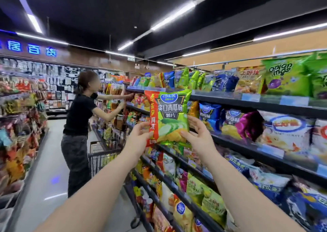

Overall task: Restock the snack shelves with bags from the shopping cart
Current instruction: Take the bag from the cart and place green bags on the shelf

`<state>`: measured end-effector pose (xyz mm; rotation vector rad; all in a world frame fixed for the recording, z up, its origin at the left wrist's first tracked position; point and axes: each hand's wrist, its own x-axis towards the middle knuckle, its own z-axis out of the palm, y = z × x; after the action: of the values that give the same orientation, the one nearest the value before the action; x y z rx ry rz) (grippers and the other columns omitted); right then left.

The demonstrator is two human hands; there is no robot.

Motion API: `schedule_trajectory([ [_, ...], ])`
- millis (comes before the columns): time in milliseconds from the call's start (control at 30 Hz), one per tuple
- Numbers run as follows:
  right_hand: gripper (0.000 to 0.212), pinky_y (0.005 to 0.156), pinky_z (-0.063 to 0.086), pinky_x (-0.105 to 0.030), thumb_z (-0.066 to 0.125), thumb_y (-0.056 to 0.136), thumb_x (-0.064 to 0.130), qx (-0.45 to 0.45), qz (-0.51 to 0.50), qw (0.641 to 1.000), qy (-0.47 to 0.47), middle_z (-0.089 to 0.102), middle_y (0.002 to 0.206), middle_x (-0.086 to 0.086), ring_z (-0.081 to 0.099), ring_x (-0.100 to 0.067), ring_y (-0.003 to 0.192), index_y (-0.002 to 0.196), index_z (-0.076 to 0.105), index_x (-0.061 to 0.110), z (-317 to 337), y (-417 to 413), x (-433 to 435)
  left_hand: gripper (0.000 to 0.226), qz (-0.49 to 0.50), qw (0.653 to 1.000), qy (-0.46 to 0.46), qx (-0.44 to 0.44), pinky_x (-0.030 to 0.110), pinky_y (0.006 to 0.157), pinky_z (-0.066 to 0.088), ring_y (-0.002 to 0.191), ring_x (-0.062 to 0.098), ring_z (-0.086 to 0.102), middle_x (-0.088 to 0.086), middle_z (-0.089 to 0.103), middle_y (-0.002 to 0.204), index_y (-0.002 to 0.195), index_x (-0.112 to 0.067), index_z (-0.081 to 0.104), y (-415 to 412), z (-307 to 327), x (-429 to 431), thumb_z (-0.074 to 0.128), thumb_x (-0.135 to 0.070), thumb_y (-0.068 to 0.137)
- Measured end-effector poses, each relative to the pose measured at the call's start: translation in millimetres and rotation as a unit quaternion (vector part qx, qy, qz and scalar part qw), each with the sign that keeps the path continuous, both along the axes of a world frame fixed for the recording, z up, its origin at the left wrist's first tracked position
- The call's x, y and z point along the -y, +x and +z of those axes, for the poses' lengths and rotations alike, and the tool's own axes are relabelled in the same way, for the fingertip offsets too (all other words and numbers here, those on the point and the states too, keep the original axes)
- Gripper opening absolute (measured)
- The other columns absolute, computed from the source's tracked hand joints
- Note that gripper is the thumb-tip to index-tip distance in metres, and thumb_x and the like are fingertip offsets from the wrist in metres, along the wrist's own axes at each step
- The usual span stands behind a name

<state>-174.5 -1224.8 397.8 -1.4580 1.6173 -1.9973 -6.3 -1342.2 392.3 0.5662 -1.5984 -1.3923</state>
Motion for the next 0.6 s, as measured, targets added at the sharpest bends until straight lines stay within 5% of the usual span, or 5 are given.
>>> schedule_trajectory([
  [100,0.056,0.070,0.049,-0.010,0.073,0.085,0.014,-0.008,-0.034,0.999,-0.001,0.054,0.131,0.009,0.057,-0.006,0.108,0.135,0.050,0.026,20,-17,51,0.022,-0.026,1.000,-0.017,0.000,0.019,0.052,0.046,0.076,0.014,0.062,0.007,0.063,0.110,0.114,-0.025,0.053,-23,23,64,0.055,-0.011,0.098],
  [233,0.052,0.063,0.050,-0.011,0.074,0.084,0.012,0.001,-0.071,0.997,-0.009,0.055,0.119,0.014,0.063,-0.008,0.096,0.130,0.051,0.026,40,-52,106,0.027,-0.057,0.997,-0.044,0.013,0.022,0.066,0.050,0.087,0.015,0.065,0.005,0.065,0.108,0.124,-0.021,0.055,-72,46,136,0.055,-0.012,0.098],
  [400,0.052,0.076,0.057,-0.026,0.076,0.082,0.016,-0.035,-0.138,0.990,-0.010,0.057,0.130,0.000,0.066,-0.020,0.099,0.128,0.053,0.027,54,-119,162,0.031,-0.097,0.994,-0.052,0.014,0.011,0.046,0.043,0.070,0.009,0.059,0.000,0.062,0.092,0.125,-0.015,0.054,-155,66,201,0.053,-0.002,0.096],
  [500,0.054,0.082,0.057,-0.035,0.076,0.082,0.021,-0.060,-0.190,0.980,-0.016,0.055,0.129,0.005,0.065,-0.021,0.101,0.130,0.052,0.029,69,-161,187,0.031,-0.120,0.991,-0.064,0.004,0.013,0.049,0.048,0.074,0.011,0.063,0.006,0.065,0.101,0.124,-0.016,0.054,-207,78,234,0.054,-0.004,0.095],
  [600,0.055,0.071,0.053,-0.020,0.075,0.084,0.024,-0.094,-0.209,0.973,-0.018,0.053,0.128,0.011,0.062,-0.010,0.099,0.133,0.048,0.030,92,-200,207,0.031,-0.150,0.987,-0.057,-0.010,0.021,0.057,0.055,0.078,0.017,0.067,0.011,0.067,0.106,0.124,-0.015,0.055,-257,98,264,0.055,-0.005,0.095],
])
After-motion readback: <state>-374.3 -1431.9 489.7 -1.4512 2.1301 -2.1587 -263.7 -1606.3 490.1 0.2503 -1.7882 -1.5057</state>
